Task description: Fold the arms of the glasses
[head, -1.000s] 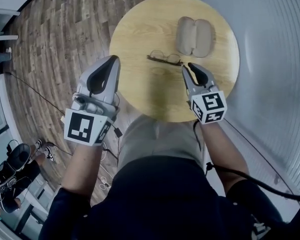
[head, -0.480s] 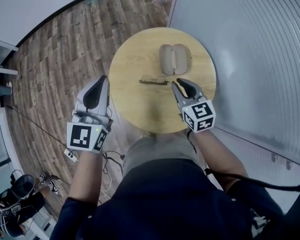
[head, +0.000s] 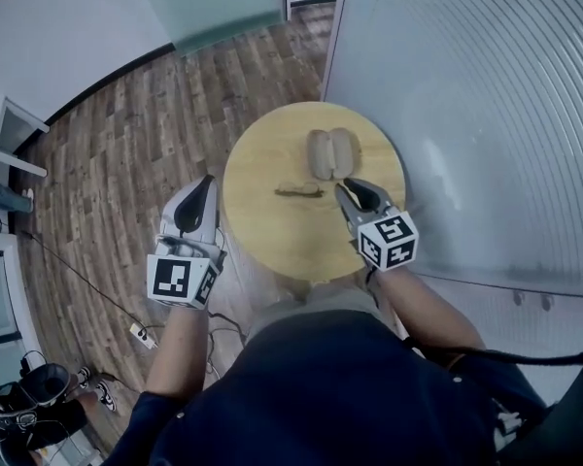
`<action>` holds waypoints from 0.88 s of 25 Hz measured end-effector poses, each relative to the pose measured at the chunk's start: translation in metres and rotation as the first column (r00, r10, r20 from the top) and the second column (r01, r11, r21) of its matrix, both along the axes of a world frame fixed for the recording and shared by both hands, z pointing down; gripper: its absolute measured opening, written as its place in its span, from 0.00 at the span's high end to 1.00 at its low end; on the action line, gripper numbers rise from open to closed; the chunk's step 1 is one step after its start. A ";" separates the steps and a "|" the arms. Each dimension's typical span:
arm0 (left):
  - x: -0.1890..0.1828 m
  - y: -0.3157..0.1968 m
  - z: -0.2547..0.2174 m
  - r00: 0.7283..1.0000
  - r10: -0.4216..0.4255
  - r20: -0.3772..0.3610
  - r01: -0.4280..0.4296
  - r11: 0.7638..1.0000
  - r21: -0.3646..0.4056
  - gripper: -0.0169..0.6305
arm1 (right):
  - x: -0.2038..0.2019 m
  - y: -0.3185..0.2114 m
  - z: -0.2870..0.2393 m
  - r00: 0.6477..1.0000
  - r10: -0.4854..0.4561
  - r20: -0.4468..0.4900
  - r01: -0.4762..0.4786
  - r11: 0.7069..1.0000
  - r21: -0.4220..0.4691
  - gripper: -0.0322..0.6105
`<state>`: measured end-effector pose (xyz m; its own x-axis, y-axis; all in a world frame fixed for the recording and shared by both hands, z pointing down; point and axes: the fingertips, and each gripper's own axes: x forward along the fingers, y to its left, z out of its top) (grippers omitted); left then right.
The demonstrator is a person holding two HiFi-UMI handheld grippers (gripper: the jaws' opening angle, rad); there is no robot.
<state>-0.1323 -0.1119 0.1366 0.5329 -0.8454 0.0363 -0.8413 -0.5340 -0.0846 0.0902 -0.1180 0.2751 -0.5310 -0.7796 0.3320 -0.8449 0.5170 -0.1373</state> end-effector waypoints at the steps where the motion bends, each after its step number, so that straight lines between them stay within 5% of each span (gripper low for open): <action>1: 0.000 0.004 -0.004 1.000 -0.001 -0.003 0.001 1.000 0.002 0.97 | 0.000 0.005 -0.003 1.000 -0.003 0.008 0.003 1.000 -0.004 0.83; 15: 0.037 0.027 -0.054 0.996 0.085 0.012 -0.086 0.989 0.119 0.97 | 0.012 0.024 -0.057 0.997 0.000 0.080 -0.009 0.995 0.103 0.83; 22: 0.019 0.038 -0.049 0.999 0.034 0.029 -0.037 0.994 0.105 0.97 | 0.037 0.037 -0.056 0.997 0.037 0.072 -0.046 0.991 0.124 0.85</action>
